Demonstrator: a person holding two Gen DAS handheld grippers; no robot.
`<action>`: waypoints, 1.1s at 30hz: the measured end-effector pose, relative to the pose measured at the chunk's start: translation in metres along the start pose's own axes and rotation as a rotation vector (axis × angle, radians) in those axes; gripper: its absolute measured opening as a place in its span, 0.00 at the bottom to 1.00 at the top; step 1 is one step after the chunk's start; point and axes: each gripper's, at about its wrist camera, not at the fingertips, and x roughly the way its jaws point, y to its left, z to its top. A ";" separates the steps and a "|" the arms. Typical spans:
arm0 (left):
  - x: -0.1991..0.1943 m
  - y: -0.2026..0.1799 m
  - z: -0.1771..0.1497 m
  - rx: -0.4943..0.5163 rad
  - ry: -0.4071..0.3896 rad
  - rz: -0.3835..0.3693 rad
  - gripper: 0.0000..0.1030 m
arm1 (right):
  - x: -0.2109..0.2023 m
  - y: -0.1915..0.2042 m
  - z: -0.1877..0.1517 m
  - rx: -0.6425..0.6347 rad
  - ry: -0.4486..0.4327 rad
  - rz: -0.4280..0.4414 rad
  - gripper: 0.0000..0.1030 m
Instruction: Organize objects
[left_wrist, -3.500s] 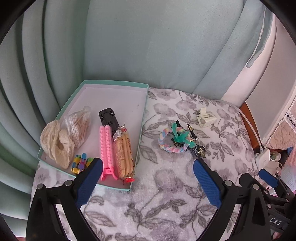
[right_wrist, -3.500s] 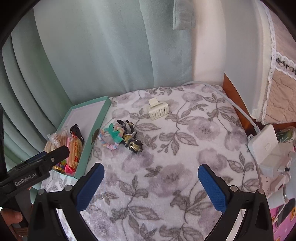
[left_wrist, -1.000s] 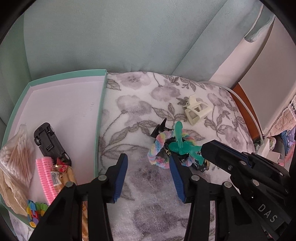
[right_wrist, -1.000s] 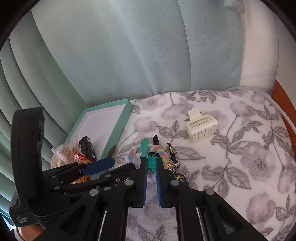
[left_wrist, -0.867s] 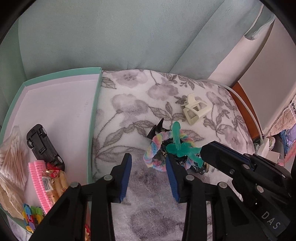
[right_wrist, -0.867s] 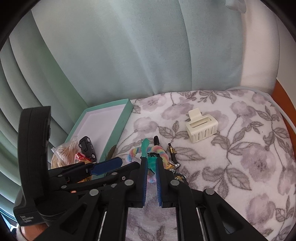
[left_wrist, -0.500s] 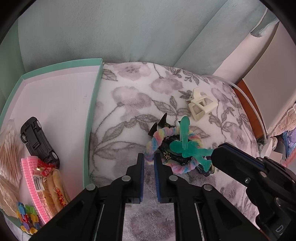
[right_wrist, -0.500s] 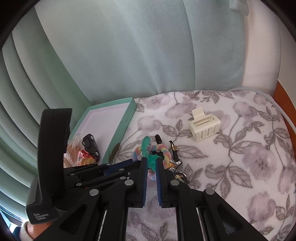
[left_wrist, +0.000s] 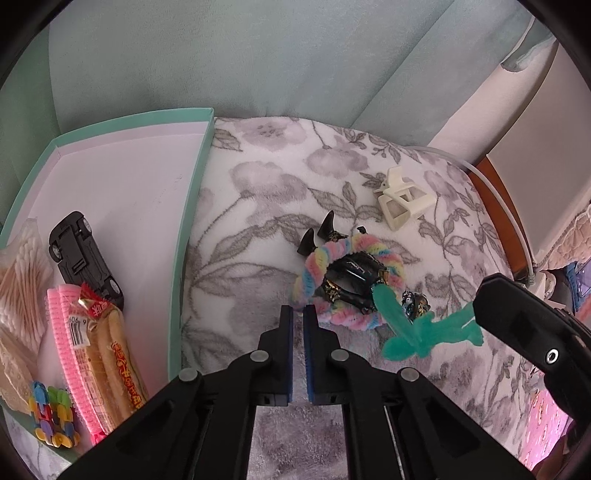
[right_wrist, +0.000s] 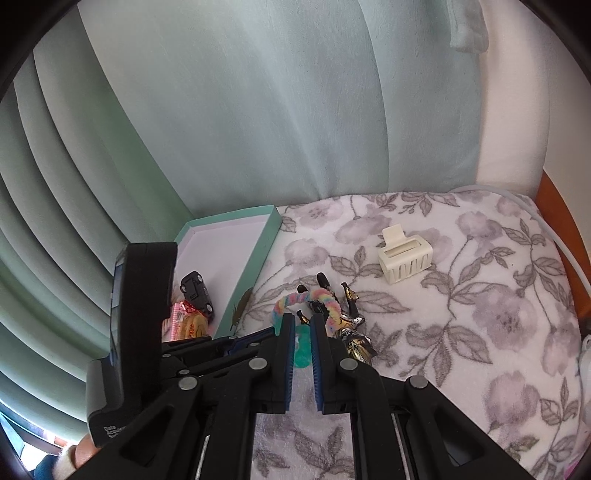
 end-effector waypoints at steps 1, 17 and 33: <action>-0.001 0.000 -0.002 -0.005 0.000 0.002 0.03 | -0.002 0.000 -0.001 0.002 -0.001 -0.002 0.09; -0.013 0.012 0.002 -0.070 -0.039 -0.012 0.02 | -0.024 -0.016 -0.015 0.044 -0.012 -0.047 0.09; 0.002 0.006 0.014 -0.051 -0.057 -0.046 0.04 | -0.014 -0.045 -0.010 0.097 -0.021 -0.079 0.09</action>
